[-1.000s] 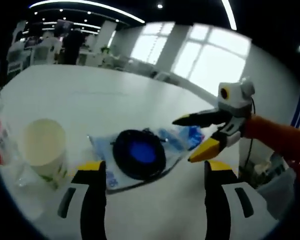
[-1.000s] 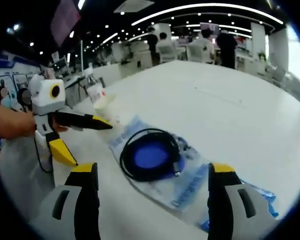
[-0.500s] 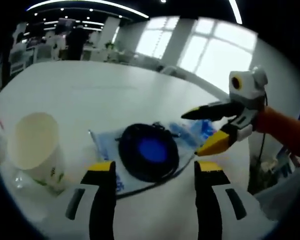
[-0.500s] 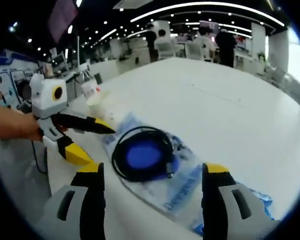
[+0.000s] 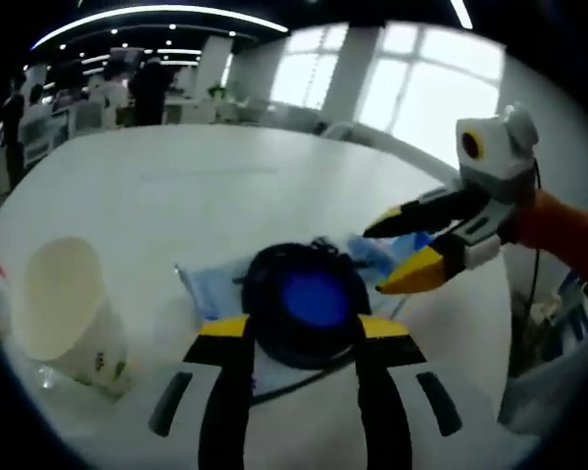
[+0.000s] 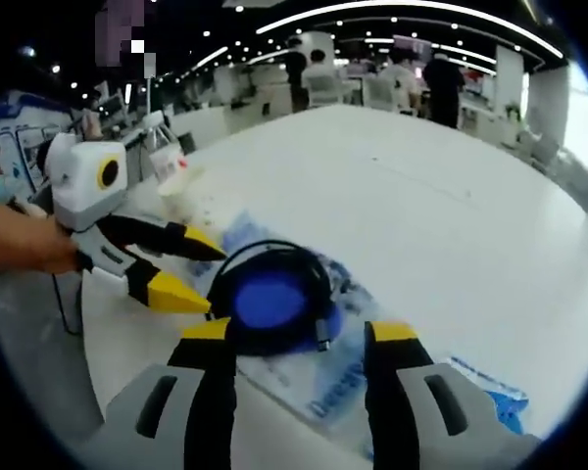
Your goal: Arrange the tabletop items into an orderly group along one side of the table until the central work area is clear of visible clutter.
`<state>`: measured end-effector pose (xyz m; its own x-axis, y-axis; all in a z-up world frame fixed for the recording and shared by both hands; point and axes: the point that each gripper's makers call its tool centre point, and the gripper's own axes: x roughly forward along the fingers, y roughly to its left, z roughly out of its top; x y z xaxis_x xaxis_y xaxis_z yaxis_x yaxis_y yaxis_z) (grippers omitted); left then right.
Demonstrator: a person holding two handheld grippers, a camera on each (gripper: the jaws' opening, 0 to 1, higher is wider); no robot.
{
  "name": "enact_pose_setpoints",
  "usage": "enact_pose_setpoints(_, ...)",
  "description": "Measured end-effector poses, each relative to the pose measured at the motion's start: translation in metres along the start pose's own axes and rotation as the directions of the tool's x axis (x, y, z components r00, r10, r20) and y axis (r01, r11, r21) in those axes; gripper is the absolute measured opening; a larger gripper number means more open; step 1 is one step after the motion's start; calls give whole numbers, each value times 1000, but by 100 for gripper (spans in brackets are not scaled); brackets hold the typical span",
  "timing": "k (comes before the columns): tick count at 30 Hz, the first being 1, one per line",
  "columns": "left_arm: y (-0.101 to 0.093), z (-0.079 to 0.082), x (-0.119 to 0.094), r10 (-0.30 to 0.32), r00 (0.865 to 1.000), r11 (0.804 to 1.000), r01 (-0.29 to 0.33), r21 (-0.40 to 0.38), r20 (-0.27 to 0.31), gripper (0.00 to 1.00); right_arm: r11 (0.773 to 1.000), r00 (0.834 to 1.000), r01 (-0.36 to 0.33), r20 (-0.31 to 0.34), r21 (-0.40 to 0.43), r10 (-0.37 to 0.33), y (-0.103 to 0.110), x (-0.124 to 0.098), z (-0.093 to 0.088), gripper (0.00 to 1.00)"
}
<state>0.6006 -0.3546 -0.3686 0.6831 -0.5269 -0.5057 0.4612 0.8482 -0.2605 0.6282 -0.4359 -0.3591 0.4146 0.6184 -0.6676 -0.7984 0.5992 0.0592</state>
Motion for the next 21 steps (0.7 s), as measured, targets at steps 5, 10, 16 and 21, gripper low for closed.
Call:
enact_pose_setpoints(5, 4, 1, 3, 23, 1000, 1000, -23, -9, -1, 32, 1000, 1000, 5, -11, 7, -5, -2, 4, -1, 44)
enact_pose_setpoints(10, 4, 3, 7, 31, 1000, 999, -31, -22, -3, 28, 1000, 1000, 10, -7, 24, -10, -3, 9, 2, 39)
enact_pose_setpoints(16, 8, 4, 11, 59, 998, 998, -59, -11, -6, 25, 999, 1000, 22, -13, 44, -21, -4, 13, 4, 34)
enact_pose_setpoints(21, 13, 1, 14, 85, 996, 996, -86, -17, -18, 21, 998, 999, 35, -18, 58, -34, -6, 17, 4, 32)
